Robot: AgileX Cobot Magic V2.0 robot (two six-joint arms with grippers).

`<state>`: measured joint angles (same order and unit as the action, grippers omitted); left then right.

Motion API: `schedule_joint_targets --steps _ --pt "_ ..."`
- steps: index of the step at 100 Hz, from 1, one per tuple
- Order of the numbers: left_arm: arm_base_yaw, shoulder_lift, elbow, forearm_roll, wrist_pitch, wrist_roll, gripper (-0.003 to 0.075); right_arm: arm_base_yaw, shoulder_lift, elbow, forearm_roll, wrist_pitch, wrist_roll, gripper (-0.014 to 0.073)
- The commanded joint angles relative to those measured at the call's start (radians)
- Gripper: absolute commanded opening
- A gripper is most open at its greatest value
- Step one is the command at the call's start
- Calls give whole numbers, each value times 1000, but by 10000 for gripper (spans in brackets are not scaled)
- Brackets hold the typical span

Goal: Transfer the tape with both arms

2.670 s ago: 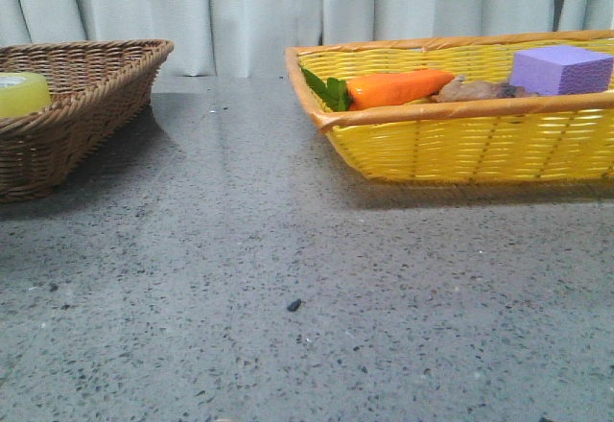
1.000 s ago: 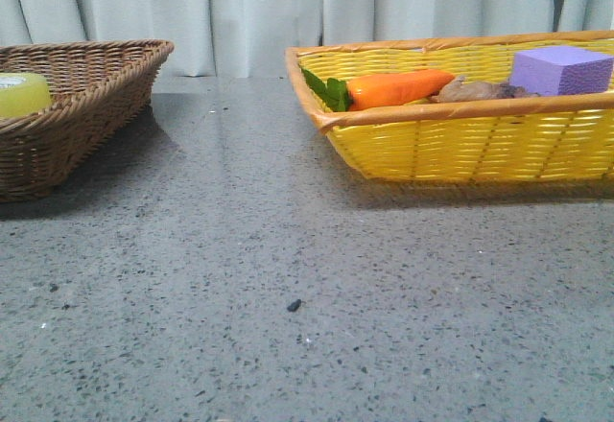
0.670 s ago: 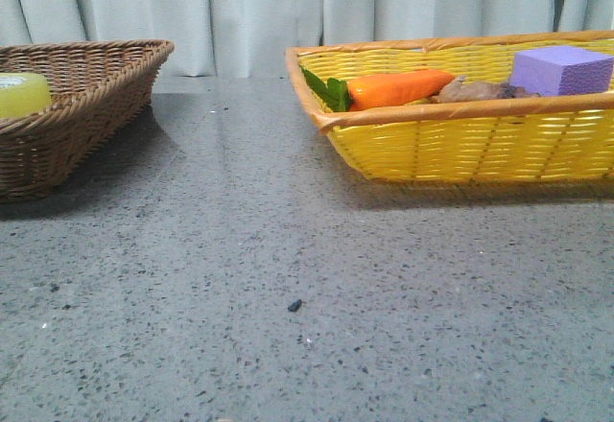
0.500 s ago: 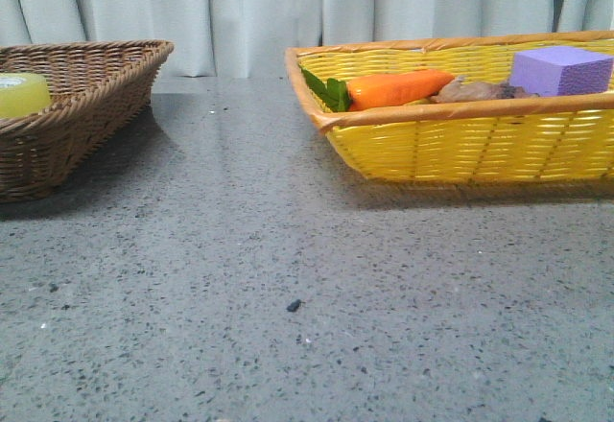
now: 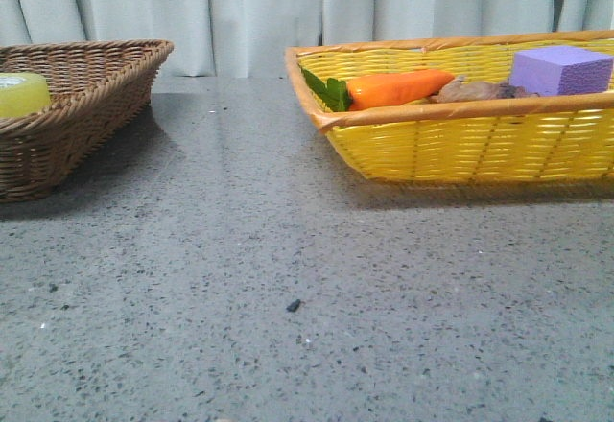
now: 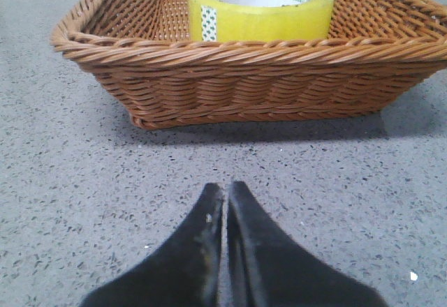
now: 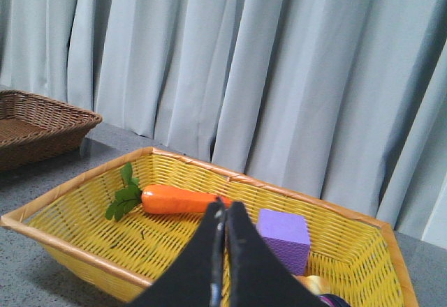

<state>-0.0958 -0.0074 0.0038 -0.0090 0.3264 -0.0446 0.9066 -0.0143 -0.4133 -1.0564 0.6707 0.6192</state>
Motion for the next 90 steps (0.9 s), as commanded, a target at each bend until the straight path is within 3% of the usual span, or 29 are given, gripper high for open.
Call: schedule_joint_targets --steps 1,79,90 --pt "1 -28 9 0 -56 -6 -21 1 -14 -20 -48 -38 2 -67" --pt "1 -28 9 0 -56 -6 -21 -4 -12 -1 -48 -40 2 -67" --pt "1 -28 9 0 -56 -6 -21 -38 -10 20 6 -137 -2 -67"
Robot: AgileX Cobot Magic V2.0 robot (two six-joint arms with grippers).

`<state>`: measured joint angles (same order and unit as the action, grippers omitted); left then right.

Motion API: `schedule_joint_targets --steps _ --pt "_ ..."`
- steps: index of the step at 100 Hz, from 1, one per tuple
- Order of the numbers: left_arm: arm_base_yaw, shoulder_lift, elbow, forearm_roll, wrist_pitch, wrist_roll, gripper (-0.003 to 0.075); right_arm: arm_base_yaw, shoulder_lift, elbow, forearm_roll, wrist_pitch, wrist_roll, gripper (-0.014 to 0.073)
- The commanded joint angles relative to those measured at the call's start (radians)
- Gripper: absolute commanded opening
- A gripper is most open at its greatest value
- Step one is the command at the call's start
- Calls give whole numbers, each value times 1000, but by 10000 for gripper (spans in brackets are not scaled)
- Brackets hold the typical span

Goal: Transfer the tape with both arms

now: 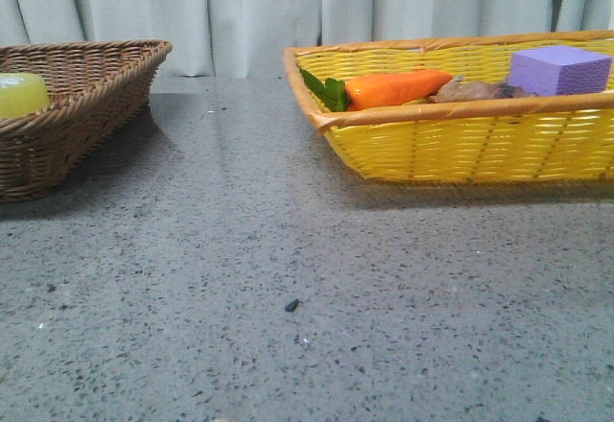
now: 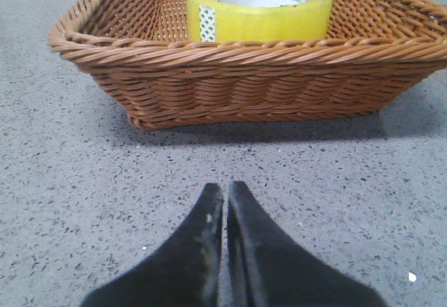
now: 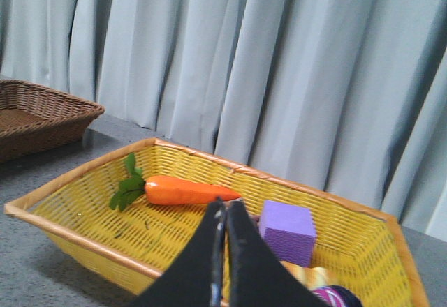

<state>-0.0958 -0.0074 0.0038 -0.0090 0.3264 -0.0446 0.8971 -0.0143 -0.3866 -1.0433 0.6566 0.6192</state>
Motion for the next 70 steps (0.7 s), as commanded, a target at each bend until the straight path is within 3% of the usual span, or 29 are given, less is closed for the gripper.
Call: schedule_joint_targets --steps 1,12,26,36,55,70 --pt "1 -28 9 0 -56 -6 -20 -37 -10 -5 -1 -145 -7 -67" --pt "1 -28 9 0 -56 -6 -21 -123 -10 12 131 -333 -170 -67" --pt "1 -28 9 0 -56 -6 -21 -284 -10 44 409 -540 -397 -67" --pt "1 -28 9 0 -56 -6 -20 -431 -10 91 593 -712 -489 -67" --pt "1 -28 9 0 -56 -6 -21 -666 -10 223 817 -967 -526 -67" --pt "1 -28 9 0 -56 -6 -21 -799 -10 314 903 -1002 -524 -67"
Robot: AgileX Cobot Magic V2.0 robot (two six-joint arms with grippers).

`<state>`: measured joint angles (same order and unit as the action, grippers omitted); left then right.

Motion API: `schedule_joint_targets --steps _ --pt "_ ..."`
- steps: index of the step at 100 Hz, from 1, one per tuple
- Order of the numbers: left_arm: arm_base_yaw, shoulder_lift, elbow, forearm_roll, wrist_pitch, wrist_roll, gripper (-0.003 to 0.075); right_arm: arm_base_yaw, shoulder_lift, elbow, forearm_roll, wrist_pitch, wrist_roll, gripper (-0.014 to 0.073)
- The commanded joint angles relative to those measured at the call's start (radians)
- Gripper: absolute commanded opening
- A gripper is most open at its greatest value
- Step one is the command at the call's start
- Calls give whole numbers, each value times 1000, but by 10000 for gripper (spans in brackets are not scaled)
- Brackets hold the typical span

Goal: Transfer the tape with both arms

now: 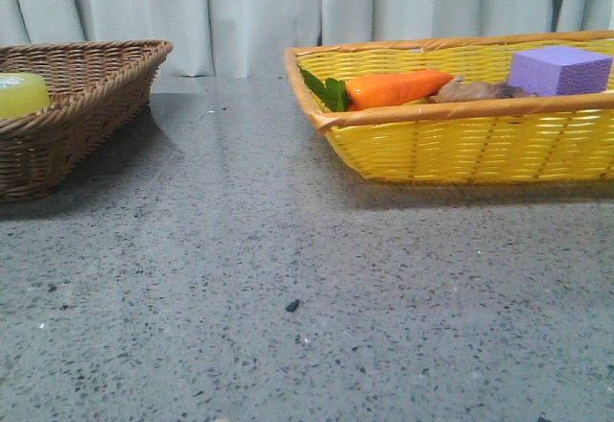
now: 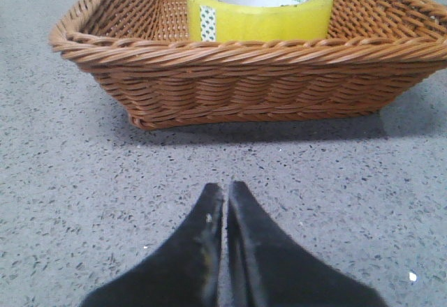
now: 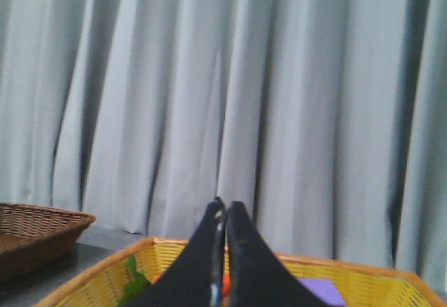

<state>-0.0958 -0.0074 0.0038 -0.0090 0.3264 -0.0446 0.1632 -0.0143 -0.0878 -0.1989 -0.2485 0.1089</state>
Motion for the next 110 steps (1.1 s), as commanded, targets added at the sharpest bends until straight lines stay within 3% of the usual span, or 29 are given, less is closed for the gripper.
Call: schedule_joint_targets --steps 1,25,73,110 --pt "1 -28 9 0 -56 -6 -21 -76 -10 23 65 -97 -14 -67" --pt "1 -28 9 0 -56 -6 -21 -181 -10 119 136 5 -14 -67" --pt "1 -28 9 0 -56 -6 -20 -241 -16 119 126 532 -14 -67" --pt "1 -28 9 0 -56 -6 -21 -241 -16 119 126 564 -14 -67"
